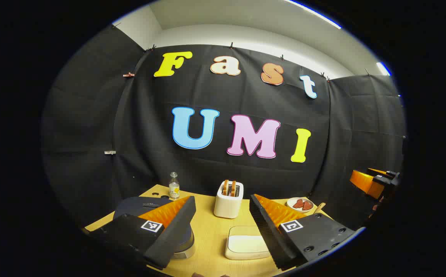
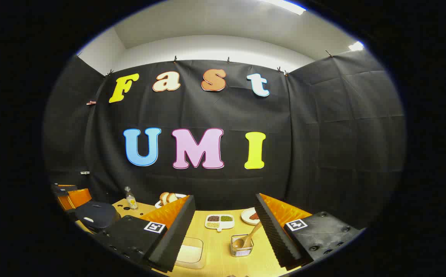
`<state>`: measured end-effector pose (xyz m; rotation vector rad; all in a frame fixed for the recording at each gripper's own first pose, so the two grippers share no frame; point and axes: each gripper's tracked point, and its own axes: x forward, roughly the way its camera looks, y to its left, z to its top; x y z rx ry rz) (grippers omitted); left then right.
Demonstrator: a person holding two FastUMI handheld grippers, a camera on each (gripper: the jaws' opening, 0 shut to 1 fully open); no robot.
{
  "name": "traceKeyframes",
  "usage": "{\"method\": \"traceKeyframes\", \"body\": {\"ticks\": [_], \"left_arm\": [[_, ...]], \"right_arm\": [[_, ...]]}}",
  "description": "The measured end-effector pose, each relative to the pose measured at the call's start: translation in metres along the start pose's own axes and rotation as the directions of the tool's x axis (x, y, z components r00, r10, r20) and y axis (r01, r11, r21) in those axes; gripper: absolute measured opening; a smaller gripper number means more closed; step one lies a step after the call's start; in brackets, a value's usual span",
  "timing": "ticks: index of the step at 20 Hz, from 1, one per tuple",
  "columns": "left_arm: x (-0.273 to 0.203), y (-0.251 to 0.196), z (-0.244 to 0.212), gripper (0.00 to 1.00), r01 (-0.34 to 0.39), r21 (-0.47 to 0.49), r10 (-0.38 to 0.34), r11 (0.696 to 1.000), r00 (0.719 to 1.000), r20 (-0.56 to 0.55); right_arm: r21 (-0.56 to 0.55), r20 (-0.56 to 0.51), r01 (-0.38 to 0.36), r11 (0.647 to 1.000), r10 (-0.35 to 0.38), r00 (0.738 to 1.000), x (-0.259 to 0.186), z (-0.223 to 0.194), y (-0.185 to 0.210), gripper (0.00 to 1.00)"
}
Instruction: Close the left gripper, press the button to open the rice cooker; take a wooden spoon from the chopstick holder with the right hand, scoop a spoonful of rice and pour it into the rice cooker, then put the wooden spoon back into the chopstick holder.
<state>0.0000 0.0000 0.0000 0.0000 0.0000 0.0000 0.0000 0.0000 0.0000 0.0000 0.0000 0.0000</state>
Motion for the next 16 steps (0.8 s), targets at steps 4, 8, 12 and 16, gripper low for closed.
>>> {"method": "traceKeyframes", "body": {"ticks": [4, 8, 12, 16], "left_arm": [[-0.008, 0.012, -0.007, 0.95, 0.007, 0.005, -0.007, 1.0, 1.0, -0.016], [-0.014, 0.015, -0.009, 0.95, 0.036, -0.024, -0.036, 0.999, 0.999, -0.019], [-0.015, 0.021, -0.007, 0.95, 0.04, -0.018, -0.041, 0.999, 0.999, -0.013], [-0.01, 0.03, 0.001, 0.95, -0.015, -0.007, 0.015, 1.0, 1.0, 0.016]], "right_arm": [[0.003, 0.001, 0.017, 1.0, -0.017, 1.0, -0.009, 0.0, 0.007, 0.97], [0.014, -0.026, 0.063, 0.998, -0.063, 0.998, -0.011, -0.01, 0.005, 0.98], [0.014, -0.018, 0.053, 0.998, -0.053, 0.998, -0.007, -0.01, 0.013, 0.97], [0.014, -0.042, 0.024, 1.0, -0.024, 0.999, 0.005, -0.019, 0.015, 0.97]]}}
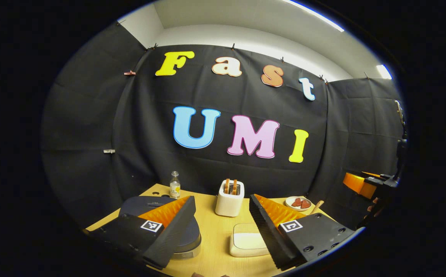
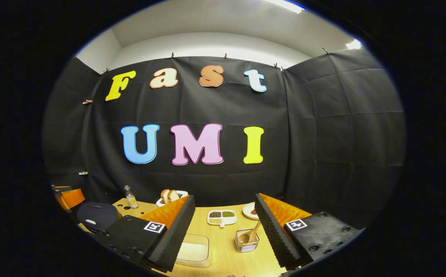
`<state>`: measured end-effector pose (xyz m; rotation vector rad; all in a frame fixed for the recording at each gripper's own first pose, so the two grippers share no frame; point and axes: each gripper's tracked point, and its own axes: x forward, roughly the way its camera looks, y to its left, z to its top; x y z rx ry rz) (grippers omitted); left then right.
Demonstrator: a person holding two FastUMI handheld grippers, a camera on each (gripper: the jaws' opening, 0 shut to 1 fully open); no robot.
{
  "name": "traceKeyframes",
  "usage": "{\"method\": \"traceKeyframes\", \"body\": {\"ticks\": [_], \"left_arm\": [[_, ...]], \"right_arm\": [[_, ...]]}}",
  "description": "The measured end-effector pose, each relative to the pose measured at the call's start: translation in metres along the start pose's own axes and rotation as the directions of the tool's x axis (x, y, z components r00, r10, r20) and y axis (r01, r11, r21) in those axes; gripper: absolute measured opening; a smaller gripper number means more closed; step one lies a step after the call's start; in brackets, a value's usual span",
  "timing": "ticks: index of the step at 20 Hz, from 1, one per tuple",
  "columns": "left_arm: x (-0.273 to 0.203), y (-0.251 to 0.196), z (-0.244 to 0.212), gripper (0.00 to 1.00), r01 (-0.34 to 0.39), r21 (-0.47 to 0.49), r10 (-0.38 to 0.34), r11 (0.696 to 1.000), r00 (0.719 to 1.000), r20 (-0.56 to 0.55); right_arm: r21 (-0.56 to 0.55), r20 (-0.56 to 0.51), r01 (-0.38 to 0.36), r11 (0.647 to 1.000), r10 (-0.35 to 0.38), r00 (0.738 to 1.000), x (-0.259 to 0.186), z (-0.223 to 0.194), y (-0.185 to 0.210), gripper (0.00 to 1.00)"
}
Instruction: Close the left gripper, press the button to open the rice cooker; take a wooden spoon from the chopstick holder with the right hand, scoop a spoonful of rice and pour it into the rice cooker, then put the wooden spoon back into the chopstick holder.
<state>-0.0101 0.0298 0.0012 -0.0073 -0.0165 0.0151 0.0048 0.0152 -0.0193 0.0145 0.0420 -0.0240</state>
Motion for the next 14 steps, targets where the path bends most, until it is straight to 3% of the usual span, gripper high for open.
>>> {"method": "traceKeyframes", "body": {"ticks": [11, 14], "left_arm": [[0.023, 0.015, -0.007, 0.95, -0.093, -0.005, 0.093, 0.996, 0.995, -0.043], [0.028, 0.016, -0.007, 0.94, -0.029, 0.0, 0.029, 1.0, 0.997, -0.067]], "right_arm": [[0.002, -0.016, -0.064, 0.998, 0.064, 0.998, 0.032, -0.016, -0.003, 0.97], [0.014, -0.027, -0.063, 0.998, 0.063, 0.998, 0.042, -0.018, -0.008, 0.98]]}}
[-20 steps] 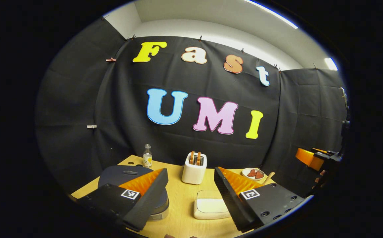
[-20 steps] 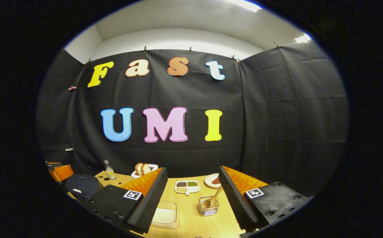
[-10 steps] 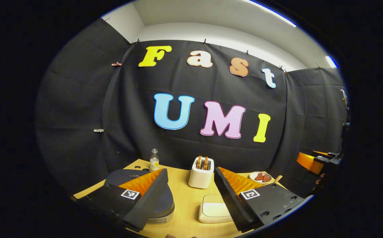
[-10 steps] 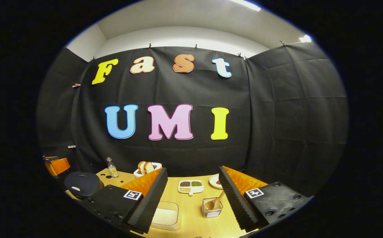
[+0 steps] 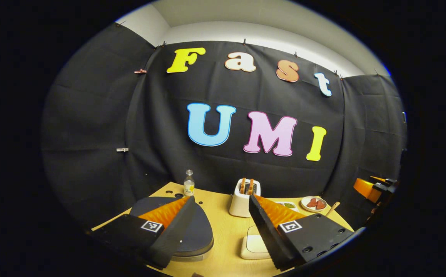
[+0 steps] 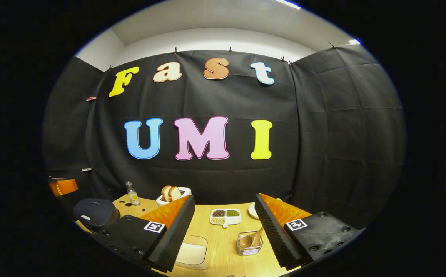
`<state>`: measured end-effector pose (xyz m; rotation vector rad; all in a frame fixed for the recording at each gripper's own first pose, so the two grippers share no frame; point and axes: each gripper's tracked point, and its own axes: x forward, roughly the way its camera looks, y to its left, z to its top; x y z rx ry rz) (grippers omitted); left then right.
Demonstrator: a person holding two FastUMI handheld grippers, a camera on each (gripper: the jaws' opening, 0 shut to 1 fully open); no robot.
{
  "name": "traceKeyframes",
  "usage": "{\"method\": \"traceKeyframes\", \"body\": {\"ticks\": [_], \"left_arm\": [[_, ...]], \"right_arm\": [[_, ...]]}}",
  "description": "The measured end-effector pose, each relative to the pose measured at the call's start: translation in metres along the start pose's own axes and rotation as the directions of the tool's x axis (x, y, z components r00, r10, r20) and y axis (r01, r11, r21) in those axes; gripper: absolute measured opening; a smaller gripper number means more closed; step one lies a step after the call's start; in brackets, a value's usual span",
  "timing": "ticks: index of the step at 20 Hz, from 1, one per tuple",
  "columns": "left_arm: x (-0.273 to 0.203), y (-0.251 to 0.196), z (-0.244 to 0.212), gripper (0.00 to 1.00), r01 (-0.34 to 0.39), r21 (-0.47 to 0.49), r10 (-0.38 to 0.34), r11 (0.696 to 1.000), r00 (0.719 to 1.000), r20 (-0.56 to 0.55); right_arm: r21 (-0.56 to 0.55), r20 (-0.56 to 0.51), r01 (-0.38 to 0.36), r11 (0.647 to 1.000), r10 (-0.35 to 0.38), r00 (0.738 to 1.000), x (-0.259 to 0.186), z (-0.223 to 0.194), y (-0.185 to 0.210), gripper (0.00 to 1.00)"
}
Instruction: Close the left gripper, press the button to open the rice cooker; take a wooden spoon from the chopstick holder with the right hand, scoop a spoonful of rice and pour it into the rice cooker, then put the wooden spoon back into the chopstick holder.
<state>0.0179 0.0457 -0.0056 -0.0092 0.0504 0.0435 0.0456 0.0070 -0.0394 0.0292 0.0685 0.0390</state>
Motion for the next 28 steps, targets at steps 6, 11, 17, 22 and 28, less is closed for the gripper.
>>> {"method": "traceKeyframes", "body": {"ticks": [6, 11, 17, 22, 28], "left_arm": [[0.003, 0.033, -0.008, 0.66, -0.031, 0.045, 0.034, 0.999, 0.998, -0.058], [0.007, 0.068, -0.031, 0.19, -0.086, 0.047, 0.092, 0.995, 0.981, -0.171], [0.013, 0.106, -0.082, 0.06, -0.145, -0.044, 0.121, 0.988, 0.933, -0.338], [0.014, 0.115, -0.122, 0.06, -0.161, -0.035, 0.131, 0.986, 0.893, -0.431], [0.015, 0.121, -0.153, 0.06, -0.182, -0.048, 0.137, 0.982, 0.865, -0.482]], "right_arm": [[0.008, -0.024, 0.003, 1.0, -0.002, 1.0, 0.005, -0.013, -0.007, 0.98], [0.015, -0.04, 0.004, 1.0, -0.003, 0.999, 0.003, -0.02, -0.009, 0.98], [0.017, -0.059, 0.014, 1.0, -0.013, 0.998, -0.007, -0.031, -0.014, 0.98], [0.006, -0.078, 0.024, 1.0, -0.023, 0.997, -0.014, -0.037, -0.019, 0.97], [-0.008, -0.118, 0.023, 1.0, -0.023, 0.993, -0.019, -0.051, -0.022, 0.97]]}}
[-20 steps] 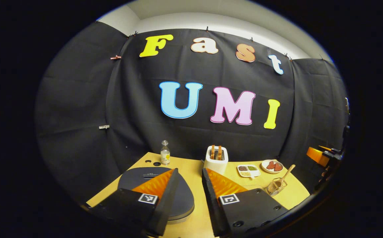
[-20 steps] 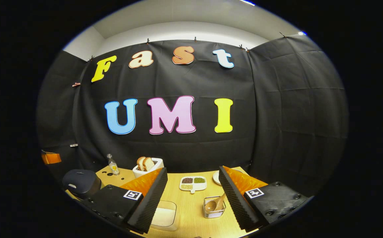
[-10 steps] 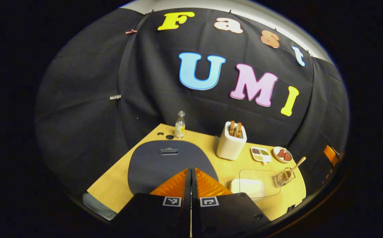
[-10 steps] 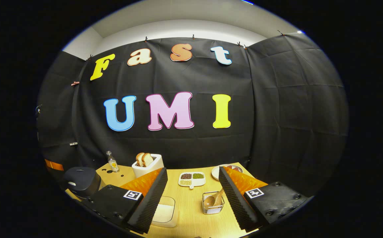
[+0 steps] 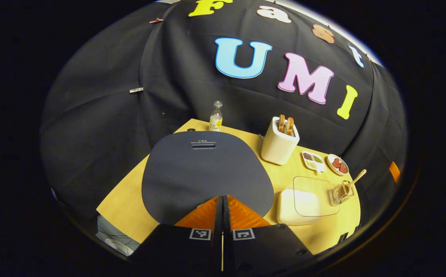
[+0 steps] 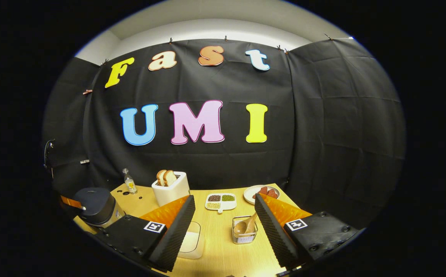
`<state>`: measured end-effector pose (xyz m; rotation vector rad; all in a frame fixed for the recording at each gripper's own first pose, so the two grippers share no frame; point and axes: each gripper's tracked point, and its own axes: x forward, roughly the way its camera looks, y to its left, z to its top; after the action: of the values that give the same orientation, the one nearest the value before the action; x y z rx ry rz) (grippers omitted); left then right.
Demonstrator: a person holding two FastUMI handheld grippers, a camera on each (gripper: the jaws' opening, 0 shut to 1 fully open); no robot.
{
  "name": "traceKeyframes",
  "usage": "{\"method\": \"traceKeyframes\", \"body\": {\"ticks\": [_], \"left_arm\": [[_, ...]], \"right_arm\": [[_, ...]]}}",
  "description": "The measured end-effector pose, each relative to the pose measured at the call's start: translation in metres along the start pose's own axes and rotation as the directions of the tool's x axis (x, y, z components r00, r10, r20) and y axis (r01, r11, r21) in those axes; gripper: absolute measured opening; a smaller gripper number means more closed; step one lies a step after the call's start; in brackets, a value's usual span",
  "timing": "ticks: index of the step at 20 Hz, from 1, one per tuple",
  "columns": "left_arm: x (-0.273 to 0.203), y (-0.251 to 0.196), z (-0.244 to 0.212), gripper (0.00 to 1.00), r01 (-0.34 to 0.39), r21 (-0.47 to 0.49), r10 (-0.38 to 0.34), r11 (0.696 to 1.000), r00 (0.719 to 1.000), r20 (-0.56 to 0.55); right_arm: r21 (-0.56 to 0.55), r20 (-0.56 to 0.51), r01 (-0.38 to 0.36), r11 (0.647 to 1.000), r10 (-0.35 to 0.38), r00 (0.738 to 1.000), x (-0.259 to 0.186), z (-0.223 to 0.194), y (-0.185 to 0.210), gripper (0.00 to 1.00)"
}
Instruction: Close the left gripper, press the button to open the rice cooker; take a wooden spoon from the chopstick holder with the right hand, scoop a spoonful of rice and pour it into the rice cooker, then put the wooden spoon back into the chopstick holder.
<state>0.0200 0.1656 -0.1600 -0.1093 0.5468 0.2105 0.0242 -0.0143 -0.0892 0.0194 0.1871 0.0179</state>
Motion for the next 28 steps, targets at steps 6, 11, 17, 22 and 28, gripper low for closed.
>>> {"method": "traceKeyframes", "body": {"ticks": [6, 11, 17, 22, 28], "left_arm": [[0.001, -0.002, -0.004, 0.07, -0.022, 0.045, 0.022, 0.999, 1.0, 0.01], [0.0, 0.0, -0.002, 0.07, -0.02, -0.023, 0.02, 1.0, 0.999, 0.036], [-0.035, -0.009, 0.055, 0.07, -0.075, -0.005, 0.074, 0.997, 0.968, 0.241], [-0.086, -0.03, 0.149, 0.07, -0.17, 0.016, 0.141, 0.985, 0.863, 0.486], [-0.101, -0.076, 0.143, 0.1, -0.064, 0.022, 0.044, 0.998, 0.856, 0.515]], "right_arm": [[-0.016, -0.024, -0.004, 1.0, 0.003, 1.0, -0.001, -0.008, -0.003, 0.98], [-0.004, -0.032, -0.012, 1.0, 0.012, 0.999, 0.002, -0.011, -0.003, 0.98], [0.024, -0.039, -0.001, 1.0, 0.002, 0.999, 0.008, -0.014, -0.012, 0.98], [0.045, -0.05, 0.008, 0.999, -0.006, 0.999, 0.019, -0.018, -0.022, 0.98], [0.082, -0.061, 0.039, 0.996, -0.034, 0.998, 0.048, -0.022, -0.046, 0.98]]}}
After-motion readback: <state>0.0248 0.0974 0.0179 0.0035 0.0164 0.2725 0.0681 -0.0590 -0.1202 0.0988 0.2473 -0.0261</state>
